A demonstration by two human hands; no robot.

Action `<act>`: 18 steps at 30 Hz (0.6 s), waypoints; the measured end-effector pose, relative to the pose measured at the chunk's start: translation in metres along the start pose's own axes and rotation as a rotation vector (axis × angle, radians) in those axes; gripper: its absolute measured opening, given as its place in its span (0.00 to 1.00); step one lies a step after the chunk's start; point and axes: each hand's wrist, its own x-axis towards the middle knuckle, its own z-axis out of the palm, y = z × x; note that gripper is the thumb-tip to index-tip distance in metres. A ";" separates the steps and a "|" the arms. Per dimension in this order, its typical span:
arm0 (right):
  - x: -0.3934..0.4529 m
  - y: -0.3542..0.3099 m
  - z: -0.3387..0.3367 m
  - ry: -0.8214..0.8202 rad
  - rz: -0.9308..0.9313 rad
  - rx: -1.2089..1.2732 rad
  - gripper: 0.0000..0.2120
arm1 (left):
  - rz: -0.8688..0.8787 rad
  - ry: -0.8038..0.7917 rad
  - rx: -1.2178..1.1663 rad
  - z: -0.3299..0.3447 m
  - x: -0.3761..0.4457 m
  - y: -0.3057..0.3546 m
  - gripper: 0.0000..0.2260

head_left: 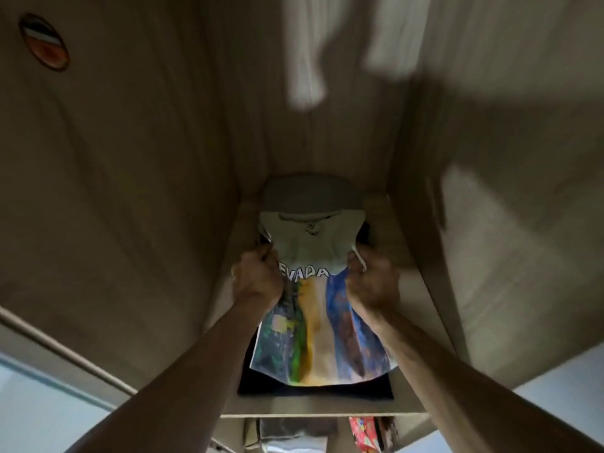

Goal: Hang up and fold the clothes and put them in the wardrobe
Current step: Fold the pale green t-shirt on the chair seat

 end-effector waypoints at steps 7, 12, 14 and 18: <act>0.015 -0.006 0.003 0.031 -0.025 0.009 0.15 | -0.007 -0.004 0.055 0.001 0.024 -0.002 0.16; 0.003 0.025 0.000 -0.123 0.104 -0.113 0.20 | -0.209 -0.111 0.106 0.015 0.007 -0.032 0.26; -0.010 0.043 0.001 -0.197 0.164 -0.158 0.21 | -0.296 -0.161 0.141 0.020 -0.008 -0.053 0.33; -0.033 0.061 0.000 -0.126 0.113 -0.269 0.21 | -0.306 -0.169 0.203 0.021 -0.032 -0.074 0.33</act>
